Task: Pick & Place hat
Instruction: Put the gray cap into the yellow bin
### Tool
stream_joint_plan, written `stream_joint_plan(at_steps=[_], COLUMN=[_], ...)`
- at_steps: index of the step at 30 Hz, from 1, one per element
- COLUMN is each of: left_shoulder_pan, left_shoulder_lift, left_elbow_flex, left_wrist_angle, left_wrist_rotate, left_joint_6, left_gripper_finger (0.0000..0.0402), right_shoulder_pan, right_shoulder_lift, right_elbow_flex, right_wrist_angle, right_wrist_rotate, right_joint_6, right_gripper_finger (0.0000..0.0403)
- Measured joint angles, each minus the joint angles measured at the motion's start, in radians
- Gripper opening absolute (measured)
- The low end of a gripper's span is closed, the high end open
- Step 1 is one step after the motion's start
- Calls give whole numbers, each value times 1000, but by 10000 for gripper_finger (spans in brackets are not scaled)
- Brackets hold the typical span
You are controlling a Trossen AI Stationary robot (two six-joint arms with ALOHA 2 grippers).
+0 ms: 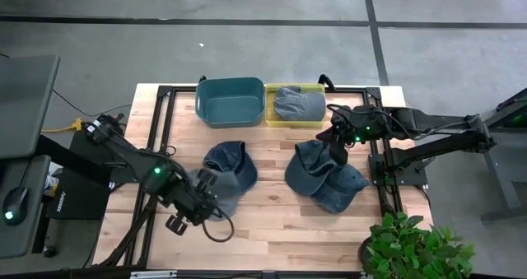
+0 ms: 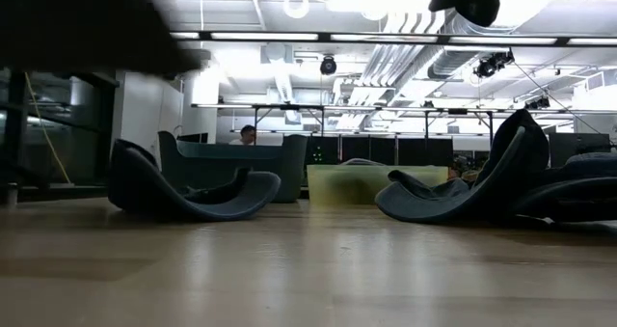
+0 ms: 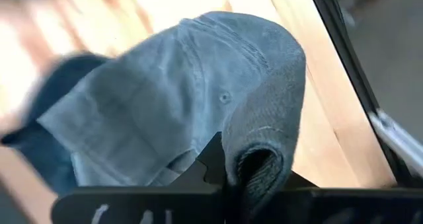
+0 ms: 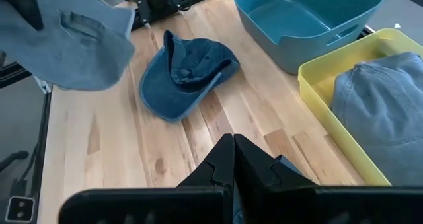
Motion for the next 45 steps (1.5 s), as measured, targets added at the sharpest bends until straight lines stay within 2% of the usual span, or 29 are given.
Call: stream_joint_plan(at_steps=[8, 11, 17, 24, 28, 31, 33, 35, 38, 40, 45], left_shoulder_pan=[0, 10, 84, 216, 296, 344, 382, 412, 468, 503, 605], left_shoulder_lift=[0, 0, 0, 0, -1, -34, -54, -75, -113, -153, -204], left_elbow_flex=[177, 202, 203, 189, 148, 104, 54, -18, -165, -280, -543], left_wrist_angle=[27, 124, 396, 646, 713, 726, 799, 853, 1021, 1197, 1777], left_wrist_rotate=[-242, -359, -501, -550, -560, -552, -538, -504, -459, -426, -302], left_joint_6=[-85, -84, -10, 126, 181, 180, 181, 185, 188, 191, 229], left_gripper_finger=[4, 4, 4, 4, 4, 4, 4, 4, 4, 4, 4], right_shoulder_pan=[0, 0, 0, 0, 0, 0, 0, 0, 0, 0, 0], right_shoulder_lift=[0, 0, -1, -9, -28, -48, -58, -65, -67, -66, -66], right_elbow_flex=[0, 0, 0, 0, 0, 0, 0, 0, 0, 0, 0], right_wrist_angle=[5, 22, 62, 76, 75, 74, 71, 70, 66, 63, 63], right_wrist_rotate=[-6, -6, -5, 41, 82, 107, 121, 129, 147, 167, 238], right_joint_6=[-30, -34, -98, -108, -104, -98, -104, -103, -104, -104, -63], right_gripper_finger=[0, 0, 0, 0, 0, 0, 0, 0, 0, 0, 0])
